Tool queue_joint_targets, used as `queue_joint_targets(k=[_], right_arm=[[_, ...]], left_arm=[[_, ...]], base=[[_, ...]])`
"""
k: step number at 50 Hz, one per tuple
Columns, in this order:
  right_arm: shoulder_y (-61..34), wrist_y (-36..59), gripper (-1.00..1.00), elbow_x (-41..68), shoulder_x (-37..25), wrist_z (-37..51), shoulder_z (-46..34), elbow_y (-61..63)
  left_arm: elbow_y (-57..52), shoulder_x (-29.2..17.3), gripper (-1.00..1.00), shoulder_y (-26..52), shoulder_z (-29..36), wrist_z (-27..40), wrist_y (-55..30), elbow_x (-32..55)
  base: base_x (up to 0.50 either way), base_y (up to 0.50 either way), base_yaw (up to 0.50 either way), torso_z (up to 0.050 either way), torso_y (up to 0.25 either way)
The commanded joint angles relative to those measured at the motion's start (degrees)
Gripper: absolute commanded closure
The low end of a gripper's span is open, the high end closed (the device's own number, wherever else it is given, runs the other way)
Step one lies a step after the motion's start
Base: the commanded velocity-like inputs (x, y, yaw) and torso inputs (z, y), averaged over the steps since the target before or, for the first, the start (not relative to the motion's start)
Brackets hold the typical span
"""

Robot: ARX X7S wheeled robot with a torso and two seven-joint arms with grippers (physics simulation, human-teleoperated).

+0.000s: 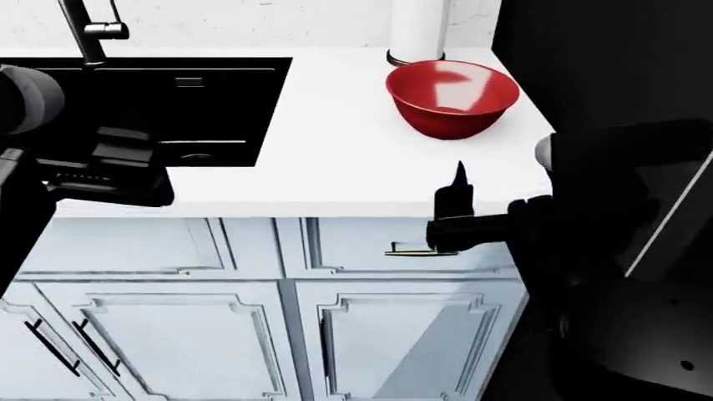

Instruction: Move the fresh-baked cupcake off the tray onto the counter, and place the bowl used for mixing into the sink.

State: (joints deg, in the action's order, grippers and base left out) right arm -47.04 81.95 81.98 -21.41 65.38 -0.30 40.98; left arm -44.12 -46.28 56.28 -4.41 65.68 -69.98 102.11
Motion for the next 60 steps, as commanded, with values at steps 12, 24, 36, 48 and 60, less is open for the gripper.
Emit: queue_joint_targets(k=[12, 24, 36, 48, 60], right_arm=[[-22.73, -7.54, -1.00, 29.32, -10.69, 24.36, -17.77, -6.47], [-24.72, -16.20, -1.00, 27.73, -17.65, 23.47, -29.73, -5.21], [-22.08, -20.18, -1.00, 21.52, -19.36, 19.39, -31.90, -3.97], [-27.16, -20.38, -1.00, 24.45, -18.33, 20.60, -32.61, -4.29], [-30.47, -20.73, -1.00, 27.57, -19.20, 22.36, -34.29, -4.42]], left_arm=[[5.18, -6.45, -1.00, 12.60, 6.68, 8.63, -0.98, 11.87], [5.60, -7.18, -1.00, 11.99, 6.62, 8.00, -0.67, 11.34], [5.11, -7.89, -1.00, 11.49, 6.44, 7.94, 0.16, 11.65], [4.99, -7.91, -1.00, 10.15, 6.06, 6.74, 0.32, 10.46], [4.78, -8.25, -1.00, 10.87, 7.26, 7.62, 1.14, 11.42]], base=[[0.49, 0.00, 0.00, 0.000, 0.000], [0.50, 0.00, 0.00, 0.000, 0.000], [0.10, 0.00, 0.00, 0.000, 0.001], [0.00, 0.14, 0.00, 0.000, 0.000], [0.00, 0.43, 0.00, 0.000, 0.000]])
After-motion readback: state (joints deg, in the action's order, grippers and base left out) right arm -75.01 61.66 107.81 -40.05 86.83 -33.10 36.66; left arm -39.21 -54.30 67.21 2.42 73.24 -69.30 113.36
